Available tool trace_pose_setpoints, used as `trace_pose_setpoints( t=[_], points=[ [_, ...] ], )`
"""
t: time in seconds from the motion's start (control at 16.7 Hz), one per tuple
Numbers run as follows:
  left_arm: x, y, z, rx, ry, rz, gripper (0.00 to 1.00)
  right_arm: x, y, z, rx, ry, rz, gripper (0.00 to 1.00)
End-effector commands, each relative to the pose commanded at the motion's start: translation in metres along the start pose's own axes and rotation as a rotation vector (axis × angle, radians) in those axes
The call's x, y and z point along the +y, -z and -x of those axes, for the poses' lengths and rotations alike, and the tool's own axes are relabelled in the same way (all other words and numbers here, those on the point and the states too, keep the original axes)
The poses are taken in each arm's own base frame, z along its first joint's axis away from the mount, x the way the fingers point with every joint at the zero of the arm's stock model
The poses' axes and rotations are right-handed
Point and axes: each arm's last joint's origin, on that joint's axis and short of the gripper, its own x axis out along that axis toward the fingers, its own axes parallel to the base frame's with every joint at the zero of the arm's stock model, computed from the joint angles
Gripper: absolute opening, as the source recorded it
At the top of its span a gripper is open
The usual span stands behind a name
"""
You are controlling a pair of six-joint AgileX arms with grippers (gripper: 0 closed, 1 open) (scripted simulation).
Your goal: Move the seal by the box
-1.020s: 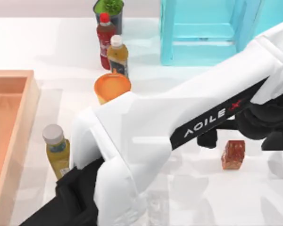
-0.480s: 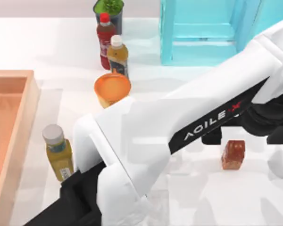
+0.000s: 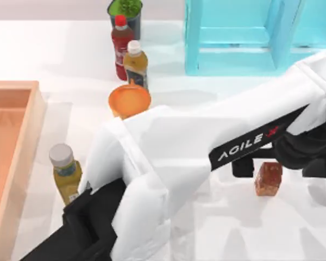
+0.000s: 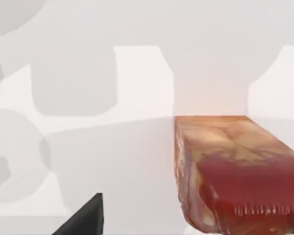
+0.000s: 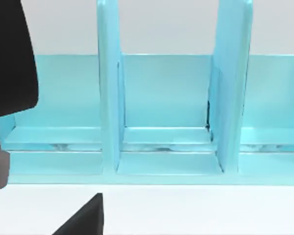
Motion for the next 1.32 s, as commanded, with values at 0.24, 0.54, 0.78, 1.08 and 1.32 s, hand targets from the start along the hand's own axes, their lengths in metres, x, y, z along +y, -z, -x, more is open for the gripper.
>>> trace_pose_setpoints(
  t=[0.24, 0.54, 0.78, 1.08, 1.32],
  points=[
    [0.001, 0.002, -0.038, 0.001, -0.001, 0.000, 1.00, 0.000, 0.000, 0.000, 0.000, 0.000, 0.000, 1.00],
    [0.002, 0.004, -0.049, -0.001, 0.001, 0.000, 1.00, 0.000, 0.000, 0.000, 0.000, 0.000, 0.000, 1.00],
    [0.002, 0.004, -0.049, -0.001, 0.001, 0.000, 0.77, 0.000, 0.000, 0.000, 0.000, 0.000, 0.000, 1.00],
    [0.002, 0.004, -0.049, -0.001, 0.001, 0.000, 0.40, 0.000, 0.000, 0.000, 0.000, 0.000, 0.000, 1.00],
    [0.002, 0.004, -0.049, -0.001, 0.001, 0.000, 0.10, 0.000, 0.000, 0.000, 0.000, 0.000, 0.000, 1.00]
  ],
)
